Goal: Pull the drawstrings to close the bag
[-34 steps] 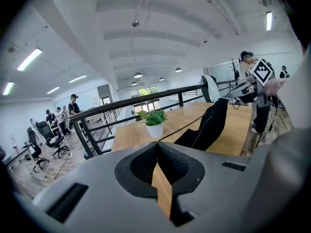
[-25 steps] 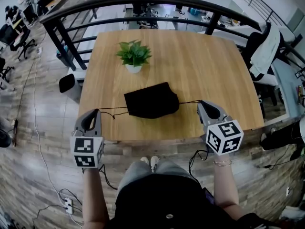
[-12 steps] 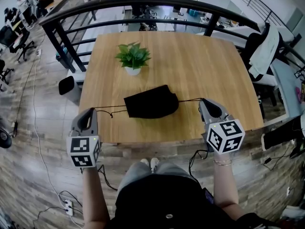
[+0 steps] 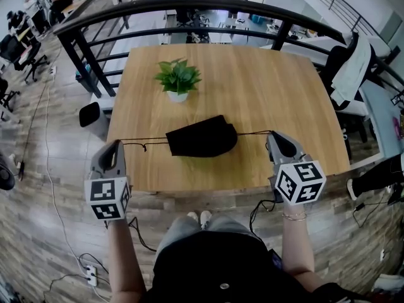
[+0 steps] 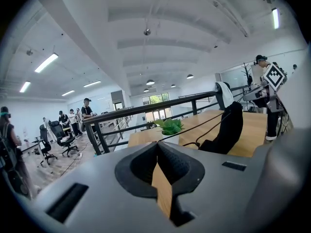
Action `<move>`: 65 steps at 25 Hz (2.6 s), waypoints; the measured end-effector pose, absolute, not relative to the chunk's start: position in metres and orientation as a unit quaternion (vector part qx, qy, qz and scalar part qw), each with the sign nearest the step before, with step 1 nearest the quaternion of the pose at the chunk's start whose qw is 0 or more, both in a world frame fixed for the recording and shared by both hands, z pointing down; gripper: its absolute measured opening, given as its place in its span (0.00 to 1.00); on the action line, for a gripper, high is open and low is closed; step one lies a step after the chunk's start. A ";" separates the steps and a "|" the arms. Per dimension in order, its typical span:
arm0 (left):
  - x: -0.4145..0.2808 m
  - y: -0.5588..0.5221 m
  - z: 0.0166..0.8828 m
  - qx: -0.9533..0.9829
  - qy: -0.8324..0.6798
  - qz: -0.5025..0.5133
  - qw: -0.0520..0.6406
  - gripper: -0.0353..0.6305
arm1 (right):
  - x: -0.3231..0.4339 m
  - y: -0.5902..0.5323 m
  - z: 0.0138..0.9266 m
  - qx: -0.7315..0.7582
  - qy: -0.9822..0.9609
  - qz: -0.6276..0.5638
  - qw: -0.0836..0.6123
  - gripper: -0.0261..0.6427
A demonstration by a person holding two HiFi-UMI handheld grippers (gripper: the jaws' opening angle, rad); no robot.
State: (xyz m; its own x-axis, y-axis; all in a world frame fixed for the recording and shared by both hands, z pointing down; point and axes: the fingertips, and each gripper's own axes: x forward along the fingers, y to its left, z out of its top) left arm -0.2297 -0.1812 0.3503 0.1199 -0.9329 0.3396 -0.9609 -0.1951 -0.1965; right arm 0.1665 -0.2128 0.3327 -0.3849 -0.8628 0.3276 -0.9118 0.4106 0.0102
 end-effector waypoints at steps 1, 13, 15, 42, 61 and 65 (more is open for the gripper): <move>-0.230 -0.182 0.349 0.747 -0.634 0.198 0.033 0.08 | 0.168 -0.213 0.332 0.537 -0.827 0.087 0.140 0.04; -0.243 -0.180 0.347 0.734 -0.648 0.201 0.029 0.08 | 0.168 -0.212 0.337 0.541 -0.825 0.095 0.133 0.04; -0.245 -0.180 0.347 0.732 -0.651 0.200 0.030 0.08 | 0.169 -0.212 0.335 0.543 -0.824 0.093 0.133 0.04; -0.236 -0.171 0.386 0.729 -0.642 0.223 0.079 0.08 | 0.160 -0.198 0.374 0.530 -0.822 0.130 0.159 0.04; -0.129 -0.157 0.481 0.793 -0.508 0.295 0.162 0.08 | 0.115 -0.162 0.483 0.449 -0.822 0.225 0.268 0.04; -0.116 -0.151 0.496 0.798 -0.489 0.305 0.176 0.08 | 0.112 -0.151 0.504 0.440 -0.814 0.251 0.284 0.04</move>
